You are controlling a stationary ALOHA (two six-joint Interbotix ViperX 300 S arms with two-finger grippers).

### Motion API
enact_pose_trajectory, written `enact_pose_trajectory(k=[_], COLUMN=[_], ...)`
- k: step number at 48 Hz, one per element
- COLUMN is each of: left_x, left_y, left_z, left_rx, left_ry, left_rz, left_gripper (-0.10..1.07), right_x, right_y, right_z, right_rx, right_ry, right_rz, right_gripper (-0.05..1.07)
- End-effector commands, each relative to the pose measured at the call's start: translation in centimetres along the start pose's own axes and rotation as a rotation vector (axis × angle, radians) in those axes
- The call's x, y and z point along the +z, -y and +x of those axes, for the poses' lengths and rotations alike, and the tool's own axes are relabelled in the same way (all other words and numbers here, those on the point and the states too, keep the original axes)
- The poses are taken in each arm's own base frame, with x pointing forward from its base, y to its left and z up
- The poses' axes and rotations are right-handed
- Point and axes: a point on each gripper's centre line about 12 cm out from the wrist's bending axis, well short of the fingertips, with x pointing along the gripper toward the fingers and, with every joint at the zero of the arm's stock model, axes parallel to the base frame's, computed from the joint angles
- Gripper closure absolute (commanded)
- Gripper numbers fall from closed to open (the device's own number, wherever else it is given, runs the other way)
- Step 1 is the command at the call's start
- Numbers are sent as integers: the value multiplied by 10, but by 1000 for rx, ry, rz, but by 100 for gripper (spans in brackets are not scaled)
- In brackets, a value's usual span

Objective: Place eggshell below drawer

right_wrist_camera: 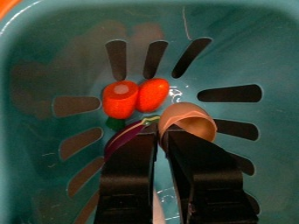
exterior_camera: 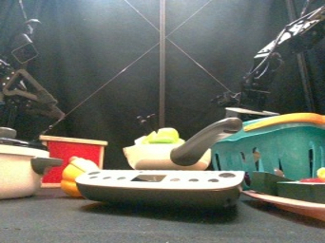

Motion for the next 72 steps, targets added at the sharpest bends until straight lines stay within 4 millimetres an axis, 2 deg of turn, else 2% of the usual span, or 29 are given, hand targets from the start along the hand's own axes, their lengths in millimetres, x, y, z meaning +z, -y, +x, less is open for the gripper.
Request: enact_pose_trajectory(k=[1, 12, 33, 40, 46, 49, 60, 72], left_x=[9, 16, 30, 42, 44, 46, 54, 52], left_y=[0, 1, 4, 4, -1, -5, -22, -35], left_z=[2, 2, 0, -1, -2, -3, -8, -15], left_rx=[0, -9, -38, -44, -20, 1, 90, 164], left_ry=[21, 60, 172, 249, 269, 280, 366, 441], left_rz=[1, 2, 5, 0, -13, -19, -79, -168], left_gripper=[-1, -1, -1, -1, -1, -1, -1, -1], right_x=[11, 21, 44, 57, 68, 75, 101, 135], right_y=[-7, -27, -49, -73, -102, -117, -149, -188], right_z=[-13, -37, -92, -109, -118, -118, -104, -70], right_rx=[53, 126, 284, 440, 623, 705, 857, 901], right_ry=[48, 118, 306, 402, 481, 509, 556, 577], right_rz=[9, -34, -92, -134, -186, -207, -223, -225], right_gripper=[50, 50, 50, 50, 50, 50, 50, 50])
